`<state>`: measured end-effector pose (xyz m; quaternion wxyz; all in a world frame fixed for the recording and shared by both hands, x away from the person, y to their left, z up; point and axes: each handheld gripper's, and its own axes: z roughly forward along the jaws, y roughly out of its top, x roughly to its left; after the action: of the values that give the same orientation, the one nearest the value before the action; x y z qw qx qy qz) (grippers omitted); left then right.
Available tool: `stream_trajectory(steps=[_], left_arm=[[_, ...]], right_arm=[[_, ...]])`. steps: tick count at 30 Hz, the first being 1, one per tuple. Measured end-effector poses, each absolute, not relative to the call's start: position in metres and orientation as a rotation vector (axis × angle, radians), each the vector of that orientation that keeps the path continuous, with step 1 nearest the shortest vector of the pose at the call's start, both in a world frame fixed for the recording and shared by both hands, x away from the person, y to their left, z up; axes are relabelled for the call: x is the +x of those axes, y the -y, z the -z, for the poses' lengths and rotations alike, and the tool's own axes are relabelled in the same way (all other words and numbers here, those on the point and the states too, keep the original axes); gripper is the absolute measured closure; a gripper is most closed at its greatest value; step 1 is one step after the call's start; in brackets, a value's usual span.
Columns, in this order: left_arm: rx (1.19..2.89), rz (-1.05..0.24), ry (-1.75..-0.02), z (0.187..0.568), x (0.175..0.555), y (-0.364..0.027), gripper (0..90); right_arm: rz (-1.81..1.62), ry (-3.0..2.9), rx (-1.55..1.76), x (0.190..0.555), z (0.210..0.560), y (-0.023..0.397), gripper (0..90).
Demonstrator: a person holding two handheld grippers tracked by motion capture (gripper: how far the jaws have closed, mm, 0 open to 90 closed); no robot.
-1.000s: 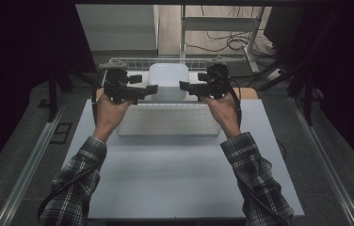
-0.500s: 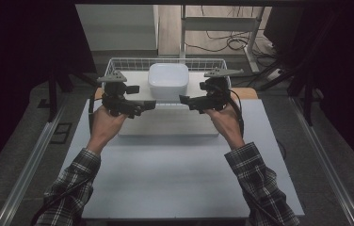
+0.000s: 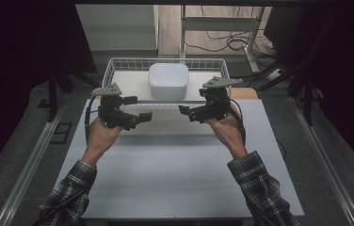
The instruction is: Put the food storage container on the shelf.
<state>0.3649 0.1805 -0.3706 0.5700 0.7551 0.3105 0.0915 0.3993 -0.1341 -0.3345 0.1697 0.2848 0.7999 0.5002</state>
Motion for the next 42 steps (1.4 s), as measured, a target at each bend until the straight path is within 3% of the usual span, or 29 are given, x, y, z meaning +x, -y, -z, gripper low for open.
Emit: stream_trajectory(steps=[6, 23, 42], left_arm=[[1.757, -0.208, -0.674, 0.378, 0.353, -0.179, 0.0], [1.796, -0.266, -0.72, 0.412, 0.326, -0.174, 0.4], [1.782, -0.219, -0.736, 0.47, 0.308, -0.165, 1.8]], right_arm=[[-1.413, -2.293, 0.798, 0.393, 0.343, 0.134, 0.4], [-1.402, -2.305, 0.782, 0.364, 0.375, 0.147, 0.0], [-1.411, -2.334, 0.784, 0.342, 0.425, 0.149, 0.0]])
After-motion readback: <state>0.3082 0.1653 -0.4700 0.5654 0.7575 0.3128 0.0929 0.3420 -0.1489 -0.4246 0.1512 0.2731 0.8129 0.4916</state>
